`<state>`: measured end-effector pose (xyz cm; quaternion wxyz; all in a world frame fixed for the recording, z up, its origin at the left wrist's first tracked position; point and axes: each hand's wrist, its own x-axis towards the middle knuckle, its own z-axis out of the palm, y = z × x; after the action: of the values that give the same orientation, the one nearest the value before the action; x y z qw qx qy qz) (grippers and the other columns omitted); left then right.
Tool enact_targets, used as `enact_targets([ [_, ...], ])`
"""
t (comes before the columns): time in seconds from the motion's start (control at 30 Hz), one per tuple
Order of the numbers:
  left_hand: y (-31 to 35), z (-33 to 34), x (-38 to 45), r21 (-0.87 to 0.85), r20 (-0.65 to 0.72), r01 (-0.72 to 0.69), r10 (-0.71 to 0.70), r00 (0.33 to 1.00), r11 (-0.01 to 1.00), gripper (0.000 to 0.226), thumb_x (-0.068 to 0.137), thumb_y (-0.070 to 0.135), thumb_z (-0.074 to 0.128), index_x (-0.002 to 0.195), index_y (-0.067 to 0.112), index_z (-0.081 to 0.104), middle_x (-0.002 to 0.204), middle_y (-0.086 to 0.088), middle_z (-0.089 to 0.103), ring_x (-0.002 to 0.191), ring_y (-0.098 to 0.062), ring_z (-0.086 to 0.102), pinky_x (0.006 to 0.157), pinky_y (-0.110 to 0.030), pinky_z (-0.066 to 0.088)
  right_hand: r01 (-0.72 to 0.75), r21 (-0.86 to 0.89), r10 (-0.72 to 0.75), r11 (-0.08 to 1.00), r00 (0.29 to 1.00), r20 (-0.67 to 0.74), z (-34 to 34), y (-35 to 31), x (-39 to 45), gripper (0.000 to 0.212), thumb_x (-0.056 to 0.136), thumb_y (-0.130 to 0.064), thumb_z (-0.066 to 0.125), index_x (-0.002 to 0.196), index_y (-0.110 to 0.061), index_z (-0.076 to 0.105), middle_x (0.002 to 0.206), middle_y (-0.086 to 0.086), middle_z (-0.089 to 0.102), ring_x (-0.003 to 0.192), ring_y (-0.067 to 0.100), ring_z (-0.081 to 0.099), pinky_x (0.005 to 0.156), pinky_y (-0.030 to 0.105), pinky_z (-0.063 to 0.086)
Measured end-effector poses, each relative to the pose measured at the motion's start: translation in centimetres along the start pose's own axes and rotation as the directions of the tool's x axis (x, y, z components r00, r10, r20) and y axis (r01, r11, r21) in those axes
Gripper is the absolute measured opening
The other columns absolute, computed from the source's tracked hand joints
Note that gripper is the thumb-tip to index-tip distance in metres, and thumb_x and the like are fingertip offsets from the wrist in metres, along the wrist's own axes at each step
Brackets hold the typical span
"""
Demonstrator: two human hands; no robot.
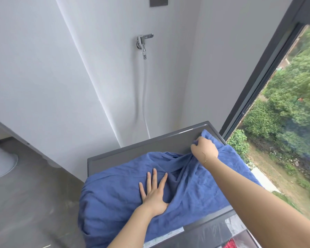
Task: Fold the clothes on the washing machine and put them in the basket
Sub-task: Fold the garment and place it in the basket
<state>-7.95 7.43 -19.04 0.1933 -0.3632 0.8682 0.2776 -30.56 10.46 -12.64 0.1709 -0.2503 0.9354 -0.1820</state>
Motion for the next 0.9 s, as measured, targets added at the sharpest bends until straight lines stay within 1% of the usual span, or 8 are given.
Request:
enact_targets([
  [0.1, -0.1, -0.1, -0.1, -0.005, -0.002, -0.013, 0.013, 1.000, 1.000, 0.105, 0.079, 0.068, 0.056, 0.148, 0.041, -0.019, 0.147, 0.004, -0.046, 0.136, -0.018, -0.042, 0.112, -0.054, -0.021, -0.143, 0.475, 0.220, 0.868, 0.969, -0.110, -1.3, 0.8, 0.8, 0.035, 0.086, -0.006, 0.043, 0.118, -0.015, 0.056, 0.091, 0.008, 0.066, 0.090, 0.028, 0.064, 0.073, 0.031, 0.047],
  [0.23, 0.0, -0.3, -0.3, 0.003, 0.015, -0.015, 0.015, 1.000, 1.000, 0.111, 0.077, 0.071, 0.057, 0.148, 0.039, -0.021, 0.145, 0.003, -0.048, 0.133, -0.018, -0.044, 0.111, -0.055, -0.021, -0.283, 0.939, 0.319, -0.198, 0.887, 0.335, -3.9, 1.5, 3.1, 0.053, 0.075, 0.014, 0.021, 0.093, -0.014, 0.062, 0.054, 0.011, 0.043, 0.043, 0.019, 0.047, 0.041, 0.020, 0.038],
  [0.33, 0.1, -0.4, -0.2, 0.006, 0.027, -0.015, 0.015, 1.000, 1.000, 0.119, 0.070, 0.074, 0.061, 0.147, 0.039, -0.023, 0.144, 0.003, -0.050, 0.132, -0.019, -0.046, 0.111, -0.057, -0.021, -0.233, 0.912, 0.167, -0.337, 0.939, 0.302, -6.0, 2.7, 2.9, 0.037, 0.083, 0.013, 0.023, 0.083, -0.009, 0.053, 0.062, 0.006, 0.058, 0.047, 0.012, 0.058, 0.046, 0.018, 0.047],
  [0.47, 0.3, -0.5, -0.2, 0.027, 0.068, -0.011, 0.009, 0.998, 1.000, 0.131, 0.062, 0.072, 0.069, 0.144, 0.041, -0.027, 0.139, 0.003, -0.055, 0.128, -0.021, -0.050, 0.109, -0.057, -0.024, -0.108, 0.803, 0.054, -0.586, 0.984, 0.172, -9.3, 5.3, 1.3, 0.062, 0.036, 0.014, 0.055, 0.094, -0.007, 0.062, 0.079, 0.004, 0.069, 0.066, 0.016, 0.066, 0.068, 0.024, 0.052],
  [0.57, 0.3, -0.8, -0.3, 0.057, 0.097, -0.003, -0.003, 0.995, 0.998, 0.135, 0.060, 0.066, 0.074, 0.144, 0.041, -0.029, 0.137, 0.002, -0.056, 0.127, -0.022, -0.051, 0.109, -0.057, -0.024, -0.073, 0.850, 0.244, -0.521, 0.942, 0.230, -10.0, 9.0, 1.3, 0.053, 0.046, 0.014, 0.054, 0.094, -0.007, 0.062, 0.083, 0.007, 0.070, 0.078, 0.019, 0.068, 0.079, 0.029, 0.053],
  [0.7, 1.2, -1.2, -0.6, -0.006, 0.104, 0.031, -0.030, 0.994, 0.999, 0.121, 0.067, 0.051, 0.074, 0.149, 0.041, -0.015, 0.146, 0.002, -0.047, 0.135, -0.024, -0.043, 0.111, -0.058, -0.019, -0.318, 0.944, 0.566, -0.084, 0.765, 0.308, -7.5, 13.6, -0.4, 0.020, 0.086, -0.001, 0.038, 0.075, -0.017, 0.042, 0.061, 0.000, 0.045, 0.049, 0.014, 0.046, 0.048, 0.021, 0.037],
  [0.8, 3.9, -1.6, -0.4, -0.244, -0.183, -0.055, 0.010, 0.983, 0.968, 0.065, 0.082, 0.034, 0.067, 0.140, 0.034, 0.038, 0.161, 0.004, 0.001, 0.149, -0.019, 0.005, 0.120, -0.046, 0.003, -0.396, 0.916, 0.576, 0.072, 0.766, 0.285, -4.5, 15.1, -1.7, 0.018, 0.090, -0.001, 0.042, 0.077, -0.013, 0.041, 0.068, 0.005, 0.041, 0.051, 0.018, 0.043, 0.049, 0.025, 0.035],
  [0.9, 7.3, -1.4, 0.0, -0.327, -0.353, -0.247, 0.124, 0.927, 0.912, 0.031, 0.084, 0.025, 0.068, 0.114, 0.026, 0.058, 0.128, 0.011, 0.044, 0.124, -0.012, 0.047, 0.102, -0.028, 0.037, -0.394, 0.903, 0.543, 0.172, 0.802, 0.247, -2.4, 15.2, -2.6, 0.006, 0.091, -0.007, 0.051, 0.094, -0.011, 0.047, 0.065, 0.007, 0.048, 0.031, 0.012, 0.050, 0.034, 0.016, 0.041],
])
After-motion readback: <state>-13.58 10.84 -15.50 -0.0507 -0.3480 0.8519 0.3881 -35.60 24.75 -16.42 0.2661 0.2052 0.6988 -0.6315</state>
